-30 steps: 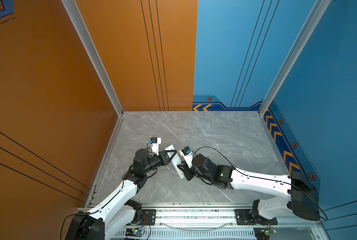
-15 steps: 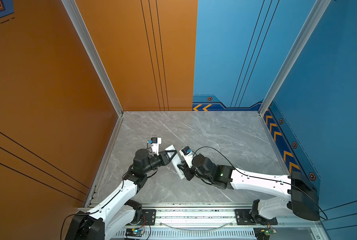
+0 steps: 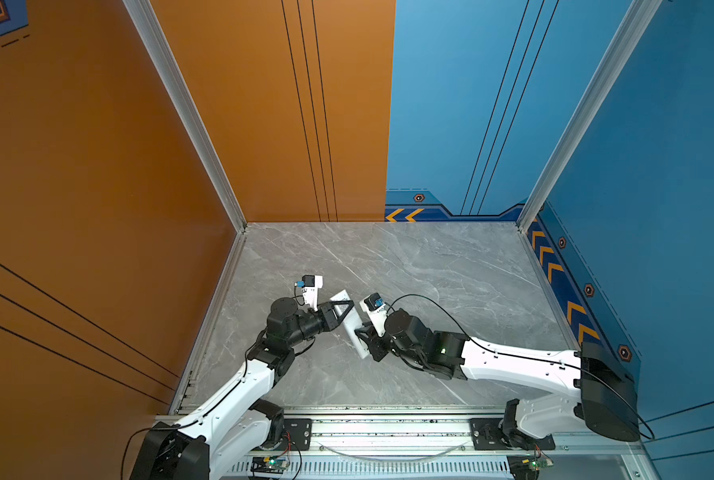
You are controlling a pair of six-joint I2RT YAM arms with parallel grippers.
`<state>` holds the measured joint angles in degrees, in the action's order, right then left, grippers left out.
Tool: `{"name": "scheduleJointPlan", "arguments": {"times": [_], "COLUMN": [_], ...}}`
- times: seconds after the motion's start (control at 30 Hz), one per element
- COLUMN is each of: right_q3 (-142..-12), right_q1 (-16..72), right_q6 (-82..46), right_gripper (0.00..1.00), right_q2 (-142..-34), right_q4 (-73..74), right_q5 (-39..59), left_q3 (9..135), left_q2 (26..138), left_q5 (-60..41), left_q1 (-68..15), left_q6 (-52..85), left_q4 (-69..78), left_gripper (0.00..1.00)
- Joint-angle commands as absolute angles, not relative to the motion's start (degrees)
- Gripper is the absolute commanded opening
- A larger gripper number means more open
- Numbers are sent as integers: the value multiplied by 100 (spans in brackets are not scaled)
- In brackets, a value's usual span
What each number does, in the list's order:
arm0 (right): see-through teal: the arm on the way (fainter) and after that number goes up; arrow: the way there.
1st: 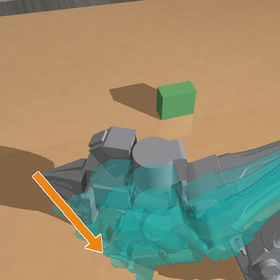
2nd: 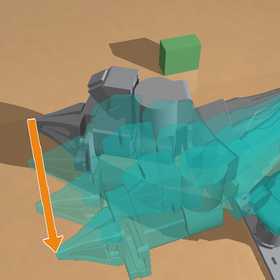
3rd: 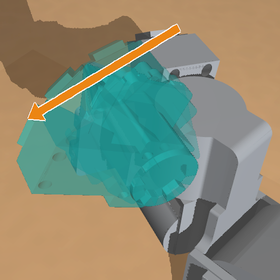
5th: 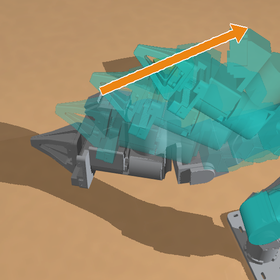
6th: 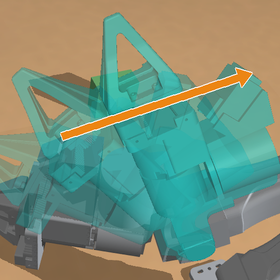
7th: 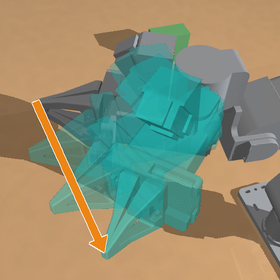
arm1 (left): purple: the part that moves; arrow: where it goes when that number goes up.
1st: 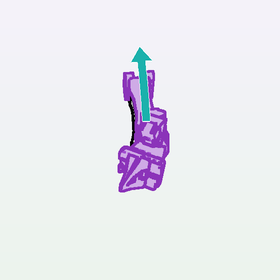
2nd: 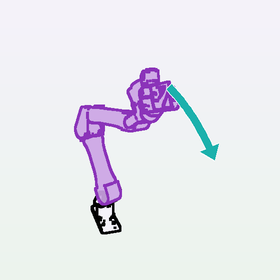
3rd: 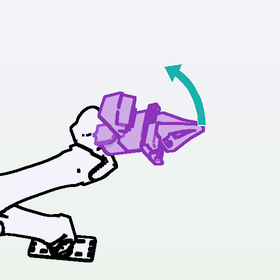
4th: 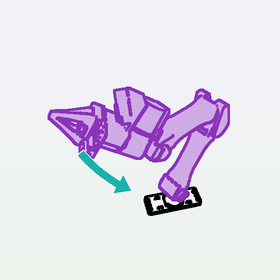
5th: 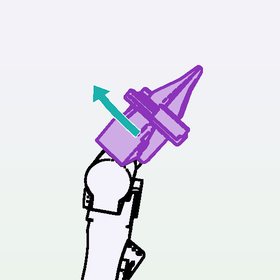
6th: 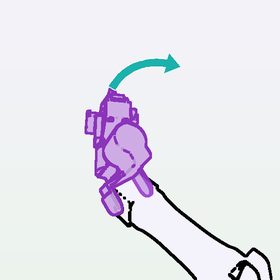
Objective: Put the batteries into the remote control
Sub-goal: 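Press the cover down and slide it shut, then open the right gripper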
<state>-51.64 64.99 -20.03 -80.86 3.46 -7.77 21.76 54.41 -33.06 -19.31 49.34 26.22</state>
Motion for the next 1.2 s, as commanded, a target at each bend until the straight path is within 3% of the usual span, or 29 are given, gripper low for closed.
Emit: {"name": "scheduleJointPlan", "arguments": {"times": [0.0,0.4,1.17], "right_q3": [-5105,-5466,-5003], "right_q1": [6532,6521,6552], "right_q6": [-2144,-2259,-2136], "right_gripper": [1,1,2], "right_q2": [-8206,-8359,-8236], "right_q4": [111,-507,255], "right_q5": [-820,-991,-672], "left_q3": [2275,2239,2233], "left_q2": [5345,5300,5230], "left_q5": [-3446,-3457,-3516], "left_q1": [-1870,-1848,-1810], "left_q6": [5001,5001,5030], "left_q4": [2870,2867,2869], "left_gripper": [0,0,0]}}
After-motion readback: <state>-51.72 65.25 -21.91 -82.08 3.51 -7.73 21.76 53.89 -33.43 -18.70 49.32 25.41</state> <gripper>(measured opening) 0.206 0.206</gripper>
